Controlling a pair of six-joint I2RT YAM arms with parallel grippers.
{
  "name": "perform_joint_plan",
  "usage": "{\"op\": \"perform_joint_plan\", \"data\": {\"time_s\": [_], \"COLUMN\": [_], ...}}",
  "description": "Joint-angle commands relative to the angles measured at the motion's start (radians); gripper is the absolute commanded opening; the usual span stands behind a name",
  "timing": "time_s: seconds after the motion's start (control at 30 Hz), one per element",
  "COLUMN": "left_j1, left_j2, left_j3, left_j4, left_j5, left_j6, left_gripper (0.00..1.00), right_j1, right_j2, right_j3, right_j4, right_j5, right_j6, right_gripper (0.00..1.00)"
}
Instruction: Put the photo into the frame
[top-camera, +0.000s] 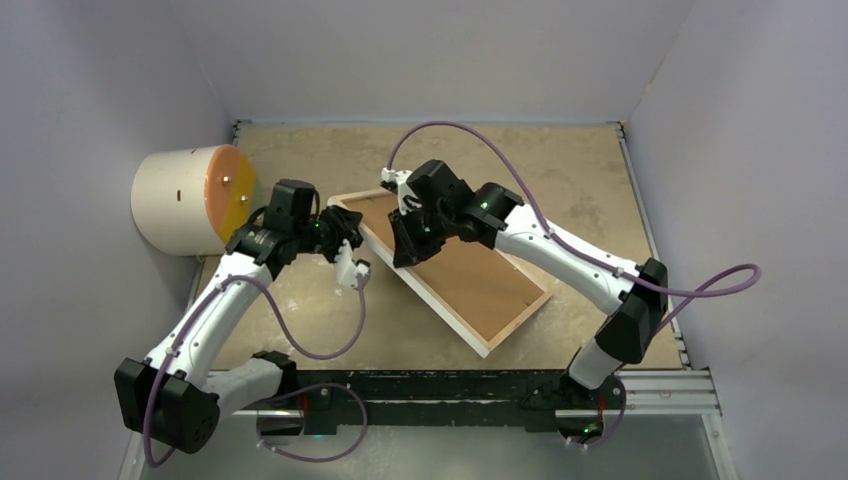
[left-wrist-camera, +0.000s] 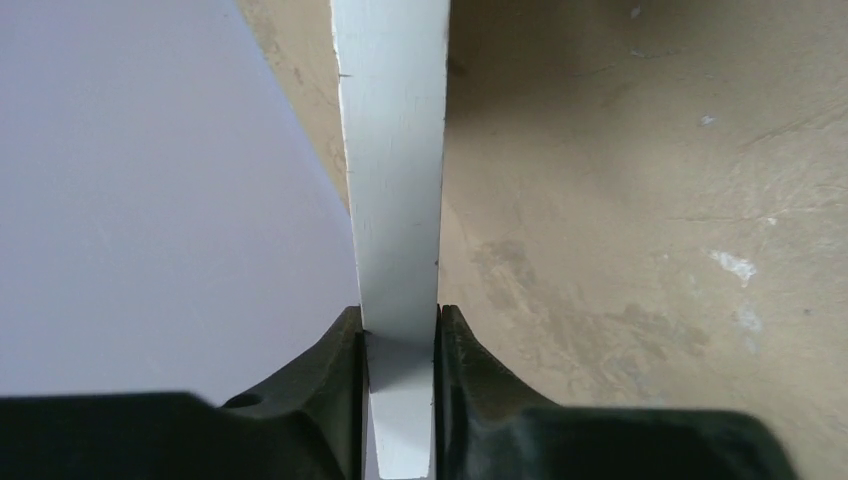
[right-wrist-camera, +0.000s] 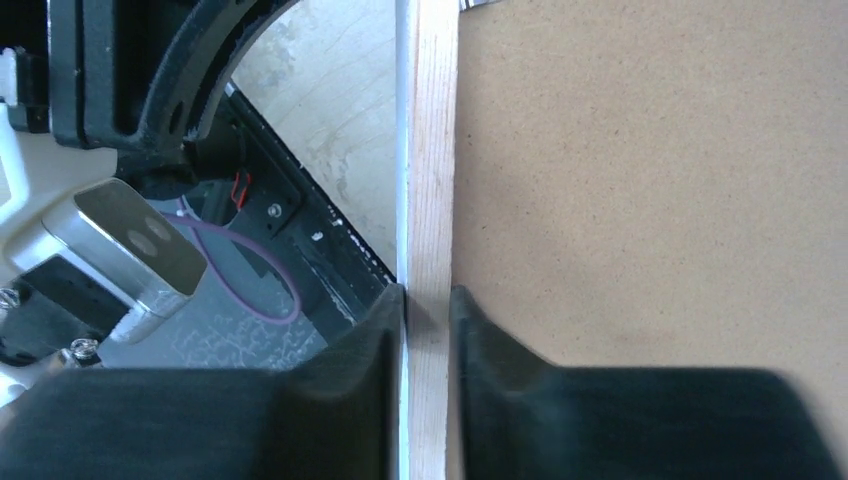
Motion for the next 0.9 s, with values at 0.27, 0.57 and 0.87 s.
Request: {"op": "perform_joint_plan", "data": {"time_s": [0.27,0.57,0.87], "left_j1": [-0.036,-0.036,-0.036], "left_j2": [0.085,0.098,0.097], "left_j3": [0.233,0.264,0.270], "left_j4": [-0.127,-0.148,-0.151], "left_j5": [0.032,0.041,0.034], "left_j6": [-0.134,-0.169,-0.196], "left_gripper": [0.00,0.00,0.00], "right_j1": [0.039,0.196,0.265], "right_j2": [-0.112,-0.109,-0.075], "right_j3": [0.120,0.070,-0.003], "right_j4": [-0.145,-0.274,-0.322], "right_j5": [0.220,0.445,0.706], "right_j6": [-0.214,-0.277,-0.269], "right_gripper": [0.85,0.89,0.75]}}
